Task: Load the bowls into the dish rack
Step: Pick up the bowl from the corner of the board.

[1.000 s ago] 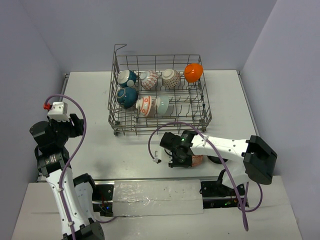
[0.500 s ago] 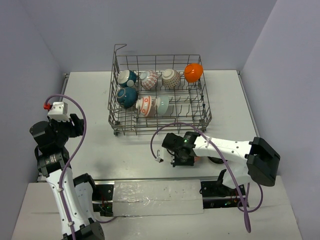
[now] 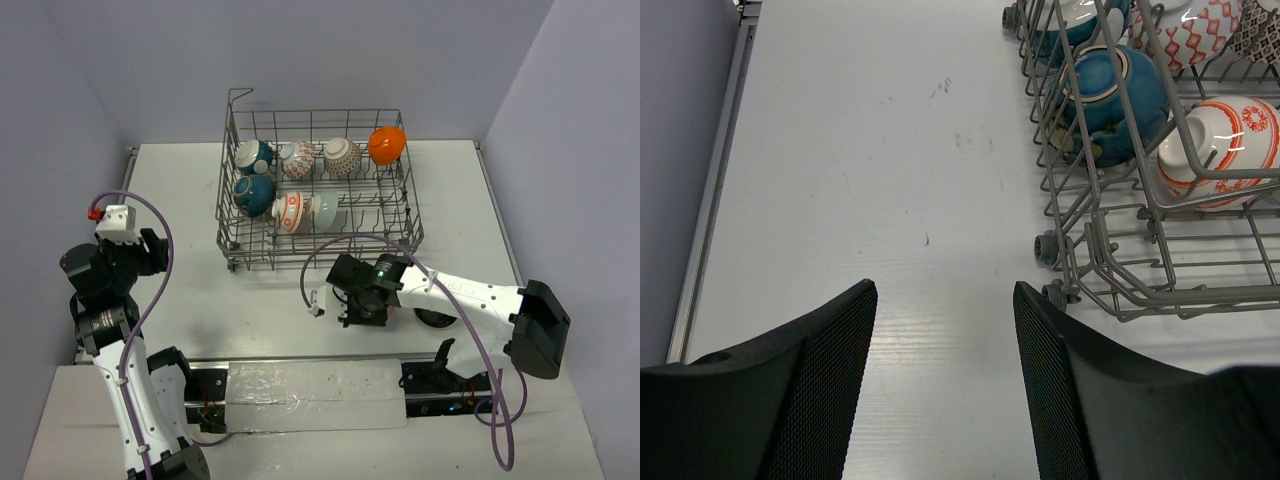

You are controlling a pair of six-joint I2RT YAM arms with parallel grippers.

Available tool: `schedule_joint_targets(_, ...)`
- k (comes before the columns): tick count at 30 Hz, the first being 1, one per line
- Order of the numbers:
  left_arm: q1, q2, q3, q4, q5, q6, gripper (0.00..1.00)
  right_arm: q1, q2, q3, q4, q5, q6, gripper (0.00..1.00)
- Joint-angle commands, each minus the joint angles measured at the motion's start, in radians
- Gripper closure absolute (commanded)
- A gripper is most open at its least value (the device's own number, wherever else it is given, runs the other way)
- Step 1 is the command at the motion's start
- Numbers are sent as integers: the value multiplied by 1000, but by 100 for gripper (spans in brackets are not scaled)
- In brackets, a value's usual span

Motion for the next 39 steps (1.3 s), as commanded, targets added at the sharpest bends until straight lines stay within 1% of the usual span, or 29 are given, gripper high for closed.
schedule_joint_targets(1, 5, -14, -6, 37, 20, -6, 37, -33, -72, 108, -44, -96, -29, 100)
schedule_joint_targets(2, 5, -12, -5, 37, 20, -6, 37, -44, -78, 126, -52, -150, -35, 100)
schedule_joint_targets(5, 5, -6, -3, 35, 24, -5, 37, -82, -89, 235, -81, -237, -55, 100)
schedule_joint_targets(8, 5, -6, -3, 35, 26, -8, 37, -118, -80, 334, -116, -291, -67, 100)
schedule_joint_targets(13, 5, -14, -3, 35, 32, -9, 37, -162, -52, 456, -165, -418, -90, 100)
schedule_joint_targets(17, 5, -15, -3, 40, 32, -9, 37, -228, -14, 581, -206, -523, -121, 100)
schedule_joint_targets(23, 5, -14, -3, 38, 40, -13, 37, -368, 44, 762, -260, -694, -169, 100)
schedule_joint_targets(26, 5, -15, -2, 38, 40, -14, 37, -440, 72, 839, -260, -773, -167, 100)
schedule_joint_targets(31, 5, -15, -3, 41, 43, -19, 37, -556, 123, 935, -214, -872, -109, 100)
schedule_joint_targets(34, 5, -14, -2, 37, 47, -14, 37, -584, 156, 984, -194, -891, -75, 100)
schedule_joint_targets(37, 5, -14, -2, 35, 49, -11, 37, -629, 169, 973, -118, -888, -12, 100)
schedule_joint_targets(38, 5, -14, -2, 35, 49, -13, 37, -651, 164, 941, -86, -877, 9, 100)
schedule_joint_targets(39, 5, -14, -2, 35, 49, -14, 37, -664, 153, 924, -5, -848, 67, 100)
